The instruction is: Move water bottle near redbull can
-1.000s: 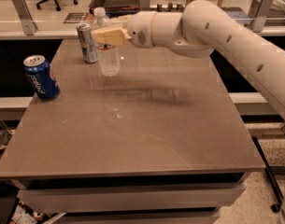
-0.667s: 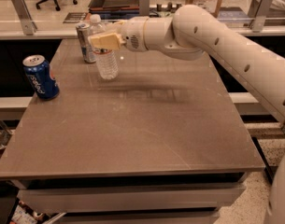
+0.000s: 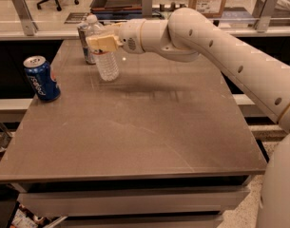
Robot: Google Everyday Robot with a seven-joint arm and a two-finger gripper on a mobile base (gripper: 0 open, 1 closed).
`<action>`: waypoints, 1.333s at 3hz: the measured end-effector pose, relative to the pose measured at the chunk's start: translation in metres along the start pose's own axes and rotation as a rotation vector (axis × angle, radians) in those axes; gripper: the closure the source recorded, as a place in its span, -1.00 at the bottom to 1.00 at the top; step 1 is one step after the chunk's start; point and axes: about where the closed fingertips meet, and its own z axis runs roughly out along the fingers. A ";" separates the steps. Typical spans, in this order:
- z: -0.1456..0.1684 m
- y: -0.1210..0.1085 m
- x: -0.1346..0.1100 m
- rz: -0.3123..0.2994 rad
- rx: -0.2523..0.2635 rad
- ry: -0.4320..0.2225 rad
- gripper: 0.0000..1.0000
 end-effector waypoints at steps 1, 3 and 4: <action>0.000 0.000 0.000 0.000 0.000 0.000 0.17; 0.002 0.002 -0.001 0.000 -0.005 0.000 -0.76; 0.005 0.004 -0.001 0.000 -0.009 -0.001 -1.00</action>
Offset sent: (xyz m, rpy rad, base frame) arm 0.0000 0.0001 0.0001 0.0000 0.0000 0.0002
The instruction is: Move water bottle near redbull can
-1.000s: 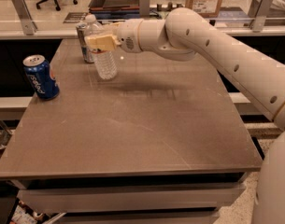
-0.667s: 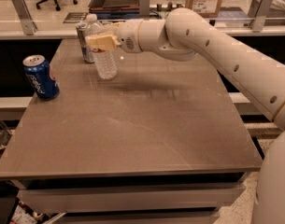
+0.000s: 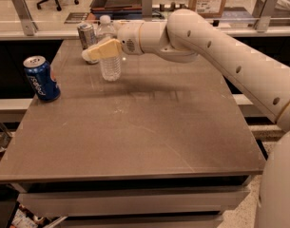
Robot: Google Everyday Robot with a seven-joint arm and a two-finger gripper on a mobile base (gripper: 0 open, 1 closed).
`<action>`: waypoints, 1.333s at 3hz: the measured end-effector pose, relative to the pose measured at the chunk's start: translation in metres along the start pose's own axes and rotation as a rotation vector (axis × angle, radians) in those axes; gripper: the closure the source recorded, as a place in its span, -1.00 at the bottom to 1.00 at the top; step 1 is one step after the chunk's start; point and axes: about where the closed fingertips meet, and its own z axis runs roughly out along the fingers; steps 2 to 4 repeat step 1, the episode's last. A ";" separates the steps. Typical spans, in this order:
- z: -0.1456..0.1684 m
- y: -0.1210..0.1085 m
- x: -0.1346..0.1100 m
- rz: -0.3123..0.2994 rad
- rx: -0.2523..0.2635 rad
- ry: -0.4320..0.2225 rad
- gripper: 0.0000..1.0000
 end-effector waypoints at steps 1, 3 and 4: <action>0.000 0.000 0.000 0.000 0.000 0.000 -1.00; 0.000 0.000 0.000 0.000 0.000 0.000 -1.00; 0.000 0.000 0.000 0.000 0.000 0.000 -1.00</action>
Offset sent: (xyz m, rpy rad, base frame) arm 0.0000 0.0000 0.0000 0.0000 0.0000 0.0000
